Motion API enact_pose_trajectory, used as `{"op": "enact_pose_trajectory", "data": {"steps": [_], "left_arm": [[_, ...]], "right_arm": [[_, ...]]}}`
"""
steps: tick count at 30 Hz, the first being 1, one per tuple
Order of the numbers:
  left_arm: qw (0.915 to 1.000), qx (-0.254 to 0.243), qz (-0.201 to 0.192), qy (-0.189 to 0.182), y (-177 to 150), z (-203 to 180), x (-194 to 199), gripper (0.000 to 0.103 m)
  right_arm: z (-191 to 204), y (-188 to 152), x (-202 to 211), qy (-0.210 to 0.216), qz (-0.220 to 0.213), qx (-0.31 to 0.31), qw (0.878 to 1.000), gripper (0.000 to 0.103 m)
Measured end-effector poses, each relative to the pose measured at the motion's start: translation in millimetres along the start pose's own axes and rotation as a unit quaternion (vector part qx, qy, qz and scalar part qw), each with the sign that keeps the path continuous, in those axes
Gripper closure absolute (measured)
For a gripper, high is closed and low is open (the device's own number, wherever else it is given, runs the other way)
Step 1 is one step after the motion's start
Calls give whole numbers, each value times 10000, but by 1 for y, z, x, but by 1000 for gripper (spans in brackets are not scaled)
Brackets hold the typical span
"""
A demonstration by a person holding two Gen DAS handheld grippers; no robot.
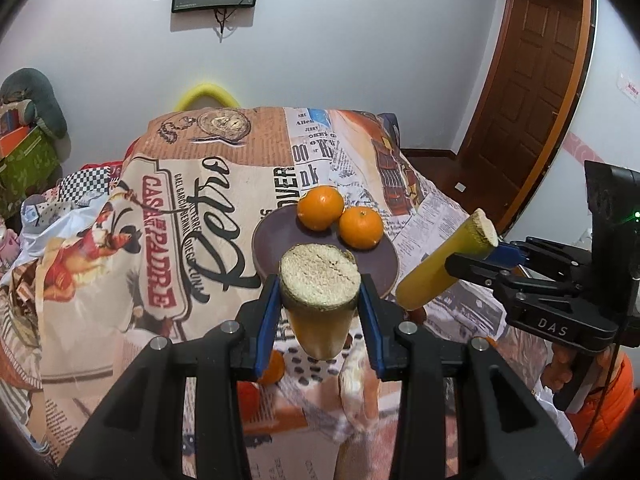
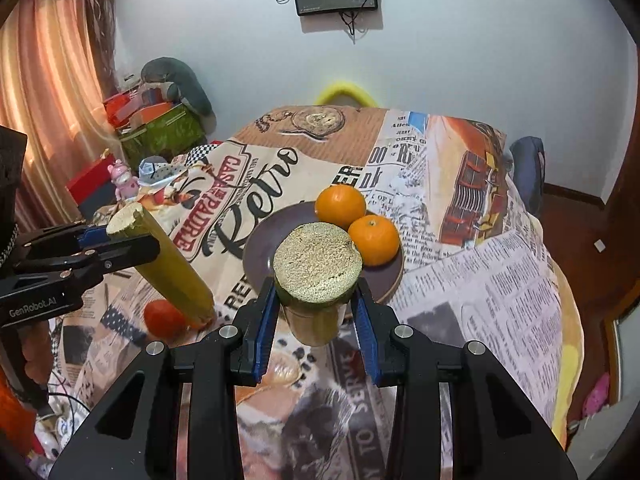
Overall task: Organize fruits
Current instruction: 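Carry both yellow cylinders onto the grey plate beside the oranges and release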
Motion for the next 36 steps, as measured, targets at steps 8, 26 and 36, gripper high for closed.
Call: {"op": "enact_pose_trajectory", "data": {"steps": [8, 26, 36], "left_arm": [[9999, -27, 125, -16, 16, 1, -32, 65], [9993, 23, 373, -6, 47, 16, -102, 65], [9976, 547, 402, -164, 62, 41, -124, 64]], "right_arm": [[-11, 12, -26, -110, 116, 82, 9998, 69], [-14, 36, -88, 5, 423, 319, 9986, 69], [-12, 52, -108, 68, 471, 378, 9982, 69]]}}
Point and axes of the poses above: each gripper's, at about its wrist camera, not at the fingertips, and x roughly against the way its jaws point, z to its left, y to its top, the point moved 9 cm from there along -x, roughly the way its jaws point, and after that the axes turned 9 degrees about z, right-handed, at the moved point
